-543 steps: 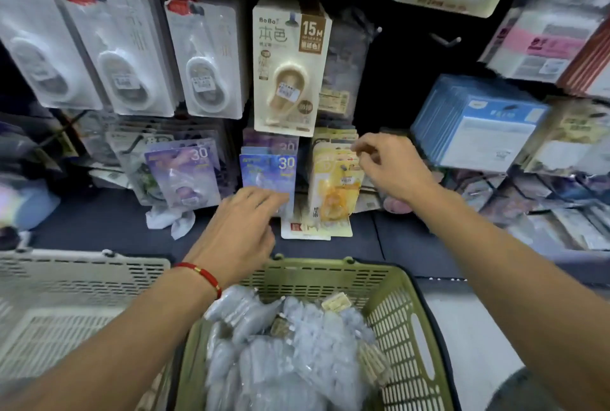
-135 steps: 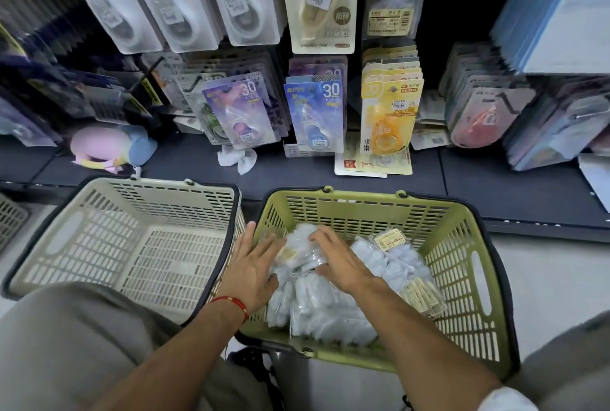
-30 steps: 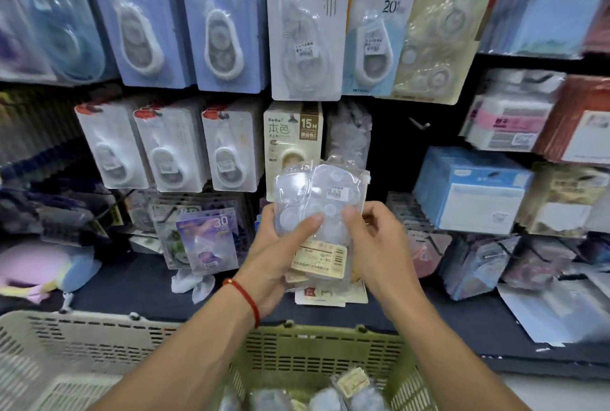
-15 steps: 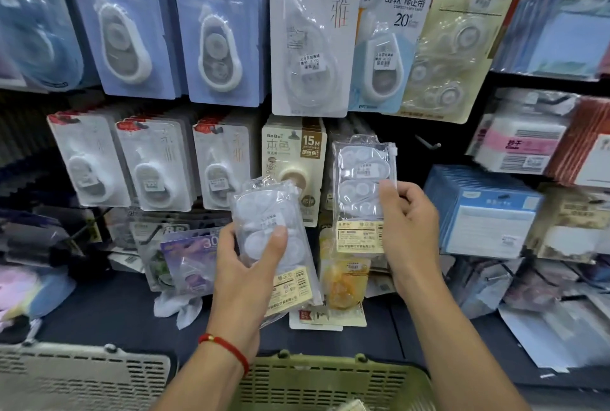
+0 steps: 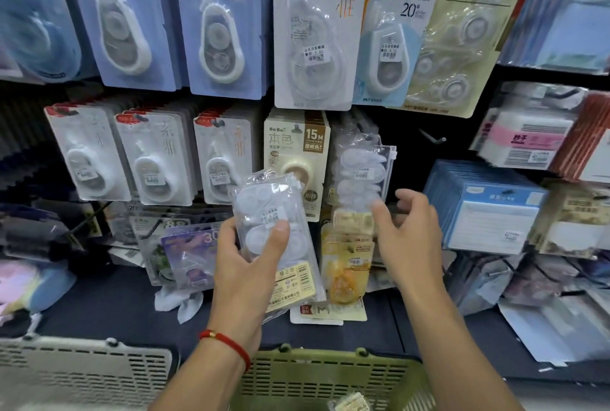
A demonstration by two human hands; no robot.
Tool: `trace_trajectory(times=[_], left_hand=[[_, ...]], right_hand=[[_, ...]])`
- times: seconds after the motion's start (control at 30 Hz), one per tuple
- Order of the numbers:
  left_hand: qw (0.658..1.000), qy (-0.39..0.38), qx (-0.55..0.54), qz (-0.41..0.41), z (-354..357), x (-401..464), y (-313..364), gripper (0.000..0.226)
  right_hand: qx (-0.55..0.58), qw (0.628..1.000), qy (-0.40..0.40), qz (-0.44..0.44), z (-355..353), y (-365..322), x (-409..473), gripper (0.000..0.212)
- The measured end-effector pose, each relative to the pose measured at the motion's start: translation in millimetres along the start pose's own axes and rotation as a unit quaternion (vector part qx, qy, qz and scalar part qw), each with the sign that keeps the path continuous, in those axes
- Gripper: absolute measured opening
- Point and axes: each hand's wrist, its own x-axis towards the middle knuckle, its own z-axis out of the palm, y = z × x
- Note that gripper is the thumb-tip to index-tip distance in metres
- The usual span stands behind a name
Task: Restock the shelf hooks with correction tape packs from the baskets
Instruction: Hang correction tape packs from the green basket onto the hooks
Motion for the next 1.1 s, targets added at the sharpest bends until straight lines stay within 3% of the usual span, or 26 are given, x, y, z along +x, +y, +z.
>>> trace_trajectory(times=[0.13,0.2,0.27,0.47,0.6,0.7,0.9,1.1], left_hand=[[1.000,-0.014,0.020,0.015,3,-3,-1,0.051],[0.999,-0.012,0.035,0.023,5,-5,-3,0.049],[0.999,-0.011,0.041,0.025,6,-5,-4,0.048],[0.999,-0.031,-0.001,-0.032,9,-8,0,0.052],[0.993,-0.068,-0.047,-0.082,6,-7,-1,0.032],[0.989,-0.086,-0.056,-0.103,4,-5,-3,0.034],[0.997,-0.057,-0.001,-0.058,4,-4,-5,0.047],[0.998,-0.050,0.006,-0.040,5,-6,-4,0.049]], right_hand=[[0.074,0.985,-0.156,-0.025,5,-2,-33,0.017],[0.101,0.965,-0.242,-0.031,8,-4,-49,0.030],[0.107,0.958,-0.265,-0.035,10,-4,-58,0.034],[0.115,0.966,-0.231,-0.030,4,-5,-57,0.009],[0.131,0.966,-0.221,0.020,2,-1,-53,0.007],[0.150,0.967,-0.201,0.048,2,1,-53,0.010],[0.223,0.972,-0.071,0.035,-4,6,-43,0.008],[0.232,0.971,-0.058,0.003,-10,9,-25,0.008]])
